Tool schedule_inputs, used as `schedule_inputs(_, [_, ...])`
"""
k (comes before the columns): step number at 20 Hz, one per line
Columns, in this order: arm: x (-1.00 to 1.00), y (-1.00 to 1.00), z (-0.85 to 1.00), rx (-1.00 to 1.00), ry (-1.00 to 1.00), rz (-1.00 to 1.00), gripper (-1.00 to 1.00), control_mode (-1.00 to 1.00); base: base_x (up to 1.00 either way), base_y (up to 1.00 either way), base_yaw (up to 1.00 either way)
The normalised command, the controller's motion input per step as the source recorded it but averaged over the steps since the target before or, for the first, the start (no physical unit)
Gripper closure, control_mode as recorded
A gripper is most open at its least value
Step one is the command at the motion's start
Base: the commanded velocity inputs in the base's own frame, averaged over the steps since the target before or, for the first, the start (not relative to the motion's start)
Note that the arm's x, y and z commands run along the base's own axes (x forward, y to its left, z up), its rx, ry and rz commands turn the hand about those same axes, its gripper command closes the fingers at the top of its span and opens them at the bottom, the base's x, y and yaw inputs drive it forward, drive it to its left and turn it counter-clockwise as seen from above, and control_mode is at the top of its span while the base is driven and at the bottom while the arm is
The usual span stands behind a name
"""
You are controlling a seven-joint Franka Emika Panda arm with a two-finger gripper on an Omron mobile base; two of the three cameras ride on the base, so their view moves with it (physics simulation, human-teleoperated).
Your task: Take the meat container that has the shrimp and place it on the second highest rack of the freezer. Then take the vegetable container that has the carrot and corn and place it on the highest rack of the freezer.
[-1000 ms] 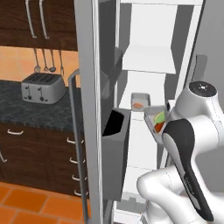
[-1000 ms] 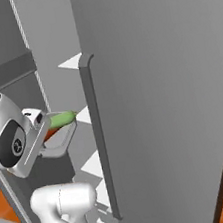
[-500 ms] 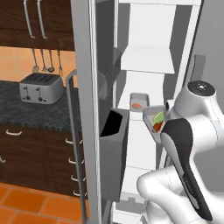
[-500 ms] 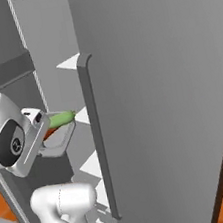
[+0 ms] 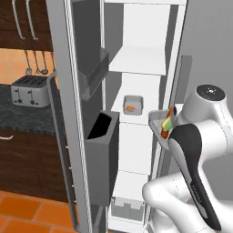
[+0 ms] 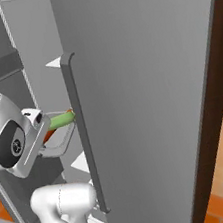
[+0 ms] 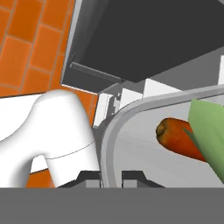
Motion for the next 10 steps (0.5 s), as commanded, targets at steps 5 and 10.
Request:
schedule_inputs(5, [0.0,0.0,0.0,0.0,0.0,0.0,1.0,1.0,0.18,0.29,0.0])
schedule_inputs(10, [0.0,0.0,0.0,0.0,0.0,0.0,1.0,1.0,0.33,0.33,0.0])
